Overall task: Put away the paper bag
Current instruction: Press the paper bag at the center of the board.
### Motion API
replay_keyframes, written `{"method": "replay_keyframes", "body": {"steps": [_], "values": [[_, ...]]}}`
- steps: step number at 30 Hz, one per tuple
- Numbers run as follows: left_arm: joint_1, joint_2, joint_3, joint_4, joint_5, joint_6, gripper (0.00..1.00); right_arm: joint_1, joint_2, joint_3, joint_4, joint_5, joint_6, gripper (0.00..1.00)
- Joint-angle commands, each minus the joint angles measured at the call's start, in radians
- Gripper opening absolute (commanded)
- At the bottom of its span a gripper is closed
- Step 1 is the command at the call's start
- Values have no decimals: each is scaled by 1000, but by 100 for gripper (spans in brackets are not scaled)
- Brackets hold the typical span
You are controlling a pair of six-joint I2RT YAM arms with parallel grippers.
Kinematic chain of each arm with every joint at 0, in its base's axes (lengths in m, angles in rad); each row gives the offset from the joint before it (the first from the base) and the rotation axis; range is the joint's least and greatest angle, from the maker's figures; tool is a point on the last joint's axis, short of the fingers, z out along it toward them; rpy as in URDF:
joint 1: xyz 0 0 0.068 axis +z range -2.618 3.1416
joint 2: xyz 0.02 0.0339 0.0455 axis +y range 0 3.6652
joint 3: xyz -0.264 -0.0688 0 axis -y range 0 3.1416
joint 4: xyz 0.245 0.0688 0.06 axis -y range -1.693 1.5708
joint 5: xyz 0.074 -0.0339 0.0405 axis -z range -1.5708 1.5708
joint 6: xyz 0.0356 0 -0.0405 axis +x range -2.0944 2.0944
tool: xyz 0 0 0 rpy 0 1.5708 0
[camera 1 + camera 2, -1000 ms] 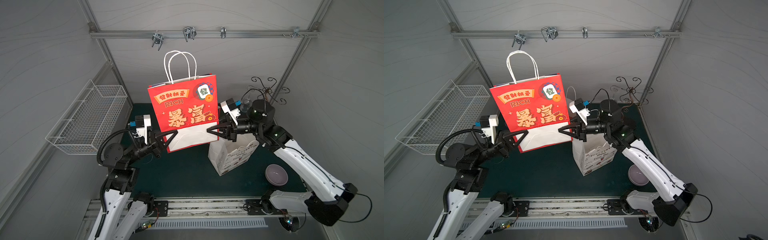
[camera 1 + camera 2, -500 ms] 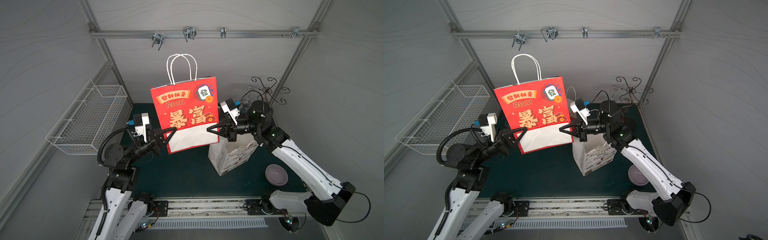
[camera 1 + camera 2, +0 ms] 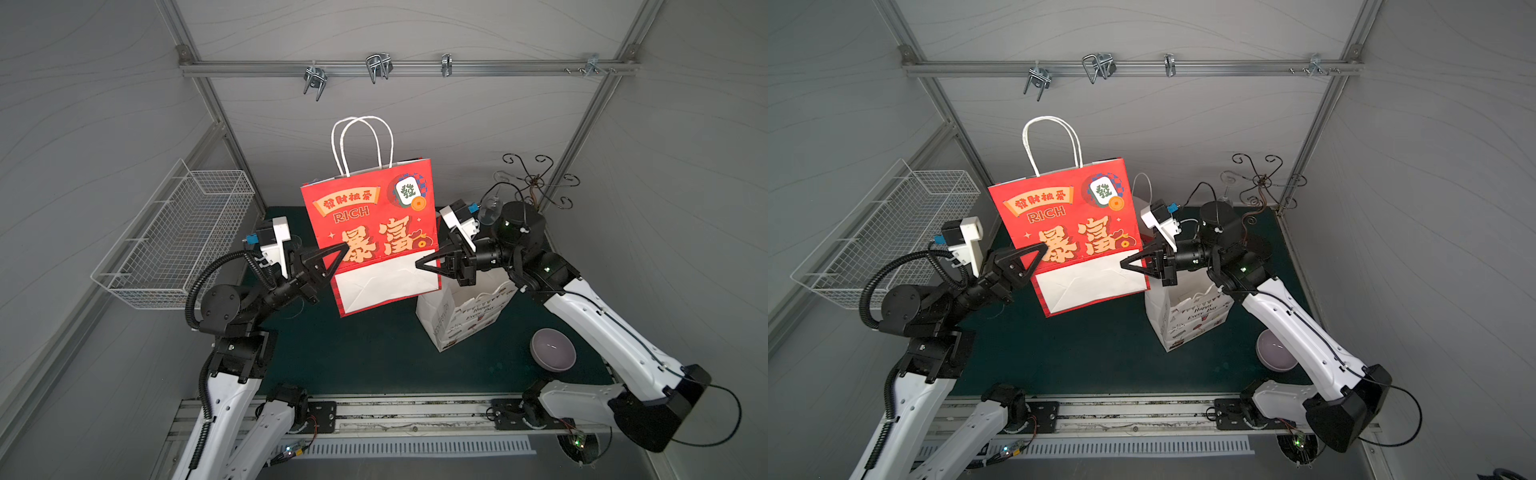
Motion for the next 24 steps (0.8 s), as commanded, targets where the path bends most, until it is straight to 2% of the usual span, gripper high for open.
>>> {"method": "replay_keyframes", "body": {"steps": [1,3,4,5,6,8,9,11,16,17,18,19,20,22,24], "values": [[3,8,60,79,-50,-4,0,-5,-15,9,-65,-22,-25,0],[3,13,69,112,-62,-6,0,-5,-20,9,-73,-23,-26,0],[3,19,74,108,-70,-4,8,-4,-21,9,-76,-22,-28,0],[2,21,80,106,-76,-3,21,-4,-22,9,-80,-23,-29,0],[2,25,85,105,-85,-3,27,-4,-23,9,-85,-25,-33,0],[3,32,97,110,-102,-6,29,-5,-25,9,-96,-27,-40,0],[3,37,104,111,-111,-6,23,-5,-26,9,-104,-29,-43,0],[2,45,113,121,-129,-6,0,-4,-27,10,-115,-32,-48,0],[2,55,123,138,-157,-12,0,-4,-28,10,-129,-32,-62,0],[2,54,125,141,-166,-12,10,-5,-28,12,-131,-34,-62,0],[3,56,125,144,-176,-11,24,-4,-29,13,-133,-35,-62,0],[3,57,126,146,-185,-12,32,-3,-31,11,-135,-34,-64,0],[3,59,128,149,-195,-10,34,-3,-32,10,-136,-34,-65,0],[3,64,131,159,-215,-7,30,-1,-32,9,-146,-34,-71,0],[2,71,138,168,-240,-5,5,-1,-34,7,-151,-35,-73,0]]}}
